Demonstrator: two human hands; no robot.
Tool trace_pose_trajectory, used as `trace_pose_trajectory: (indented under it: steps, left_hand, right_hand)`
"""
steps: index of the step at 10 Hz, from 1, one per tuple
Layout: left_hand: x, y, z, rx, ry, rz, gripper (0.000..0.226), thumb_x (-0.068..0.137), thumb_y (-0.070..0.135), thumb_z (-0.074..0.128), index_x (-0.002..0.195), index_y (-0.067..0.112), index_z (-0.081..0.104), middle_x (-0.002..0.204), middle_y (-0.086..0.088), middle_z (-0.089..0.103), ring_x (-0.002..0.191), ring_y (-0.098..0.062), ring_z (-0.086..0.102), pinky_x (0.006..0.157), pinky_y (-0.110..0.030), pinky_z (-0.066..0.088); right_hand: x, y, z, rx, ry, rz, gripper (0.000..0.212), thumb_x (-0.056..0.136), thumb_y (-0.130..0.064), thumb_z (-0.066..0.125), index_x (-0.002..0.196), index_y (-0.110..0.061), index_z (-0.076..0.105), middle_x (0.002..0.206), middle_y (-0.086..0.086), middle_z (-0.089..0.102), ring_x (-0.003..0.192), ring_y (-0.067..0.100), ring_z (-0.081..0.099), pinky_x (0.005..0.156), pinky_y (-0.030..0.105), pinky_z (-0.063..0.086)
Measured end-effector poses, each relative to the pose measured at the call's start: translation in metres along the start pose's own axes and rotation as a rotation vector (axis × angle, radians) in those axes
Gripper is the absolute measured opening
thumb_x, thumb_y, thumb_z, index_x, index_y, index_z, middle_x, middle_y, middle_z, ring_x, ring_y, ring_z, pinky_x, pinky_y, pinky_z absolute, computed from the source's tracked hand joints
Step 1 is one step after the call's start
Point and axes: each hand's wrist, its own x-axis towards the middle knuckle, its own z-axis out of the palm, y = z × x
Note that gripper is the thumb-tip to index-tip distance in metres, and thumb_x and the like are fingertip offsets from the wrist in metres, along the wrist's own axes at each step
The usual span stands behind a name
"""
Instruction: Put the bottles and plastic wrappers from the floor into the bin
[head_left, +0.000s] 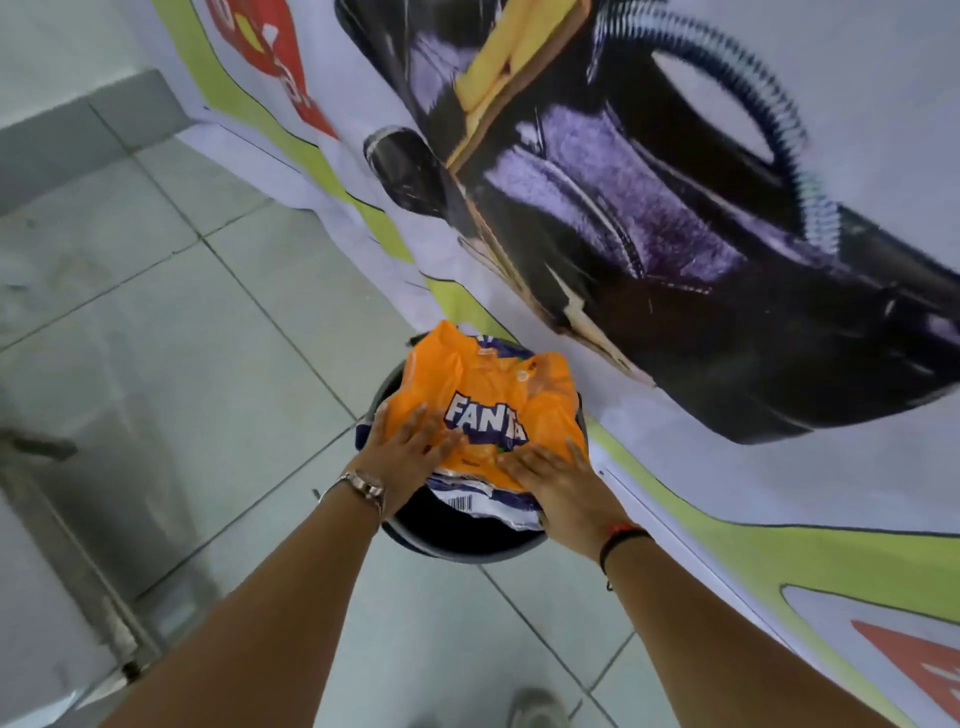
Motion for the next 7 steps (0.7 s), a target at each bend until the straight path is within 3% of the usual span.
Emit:
trace_pose_trajectory:
  steps: [1,2,3,4,5,6,7]
  left_hand:
    - [0.021,-0.003,0.024,0.019,-0.120,-0.018,0.064,0.097,0.034,0.034,0.142,0.026,-0.011,0.155,-0.007,-0.015,0.142,-0.029,-0.013,0.113,-0.056,-0.001]
    - [0.044,-0.002,0.046,0.037,-0.240,-0.018,0.071,0.093,0.046,0.039,0.143,0.026,-0.006,0.155,-0.008,-0.014,0.142,-0.028,-0.011,0.113,-0.053,0.003]
    - [0.065,0.006,0.062,-0.079,-0.346,-0.040,0.079,0.090,0.044,0.049,0.143,0.025,-0.007,0.155,-0.010,-0.015,0.142,-0.030,-0.010,0.115,-0.053,0.003]
    - [0.081,0.017,0.069,-0.237,-0.427,-0.091,0.096,0.082,0.047,0.060,0.143,0.023,-0.011,0.156,-0.011,-0.010,0.142,-0.035,-0.003,0.116,-0.051,0.010]
    - [0.078,0.022,0.067,-0.167,-0.369,-0.060,0.105,0.075,0.059,0.060,0.143,0.023,-0.012,0.155,-0.012,-0.014,0.142,-0.034,-0.009,0.117,-0.050,0.002]
    - [0.053,0.017,0.057,0.032,-0.223,-0.069,0.097,0.078,0.070,0.042,0.143,0.020,-0.010,0.155,-0.012,-0.015,0.141,-0.030,-0.015,0.114,-0.052,-0.006]
    - [0.028,0.009,0.041,0.010,-0.032,-0.182,0.084,0.086,0.066,0.024,0.142,0.016,-0.014,0.155,-0.012,-0.013,0.142,-0.027,-0.013,0.114,-0.049,-0.007]
  right_hand:
    - [0.023,-0.001,0.023,0.018,-0.034,0.040,0.067,0.089,0.000,0.044,0.147,-0.022,0.018,0.156,0.003,0.023,0.144,0.022,0.018,0.116,0.055,0.006]
    - [0.051,-0.003,0.044,0.002,-0.161,0.078,0.056,0.094,-0.010,0.041,0.145,-0.020,0.022,0.156,0.007,0.023,0.142,0.027,0.021,0.116,0.055,0.015]
    - [0.074,-0.002,0.061,-0.067,-0.283,0.054,0.045,0.097,-0.022,0.038,0.141,-0.019,0.029,0.150,0.009,0.035,0.137,0.031,0.031,0.110,0.054,0.028]
    - [0.087,0.000,0.072,-0.107,-0.408,0.070,0.048,0.097,-0.019,0.039,0.144,-0.021,0.025,0.153,0.006,0.030,0.139,0.029,0.027,0.113,0.055,0.023]
    - [0.083,0.000,0.065,-0.137,-0.413,0.085,0.066,0.090,-0.023,0.054,0.146,-0.022,0.018,0.156,0.008,0.021,0.144,0.027,0.016,0.116,0.058,0.007]
    - [0.061,-0.003,0.043,-0.100,-0.338,0.098,0.087,0.081,-0.038,0.066,0.147,-0.024,0.011,0.159,0.009,0.007,0.146,0.028,0.003,0.115,0.061,-0.005]
    - [0.041,-0.005,0.022,-0.086,-0.207,0.149,0.094,0.084,-0.048,0.059,0.148,-0.020,-0.004,0.159,0.009,-0.014,0.145,0.027,-0.012,0.112,0.062,-0.011]
